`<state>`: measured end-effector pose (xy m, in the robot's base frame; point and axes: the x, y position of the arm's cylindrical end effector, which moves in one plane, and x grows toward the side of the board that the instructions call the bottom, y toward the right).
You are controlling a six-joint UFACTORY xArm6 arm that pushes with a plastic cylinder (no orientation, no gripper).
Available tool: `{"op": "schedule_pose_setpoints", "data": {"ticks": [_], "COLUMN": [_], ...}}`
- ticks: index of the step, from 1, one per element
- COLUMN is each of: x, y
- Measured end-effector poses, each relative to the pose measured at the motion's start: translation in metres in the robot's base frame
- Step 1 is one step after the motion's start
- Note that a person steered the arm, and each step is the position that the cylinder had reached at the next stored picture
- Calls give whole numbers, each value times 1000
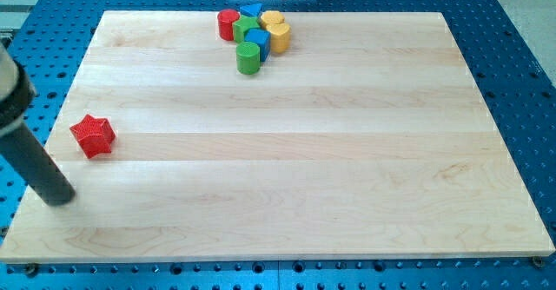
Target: Keep the red star closer to the group of blocks
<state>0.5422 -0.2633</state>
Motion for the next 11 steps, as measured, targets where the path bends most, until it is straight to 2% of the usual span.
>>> {"op": "schedule_pose_setpoints", "data": {"ticks": [1,3,4,5,6,7,8,9,11], "x": [-53,-136,-166,-201,-206,-156,-170,-213,-216], "y": [15,107,103,129,123,112,150,179,136]}}
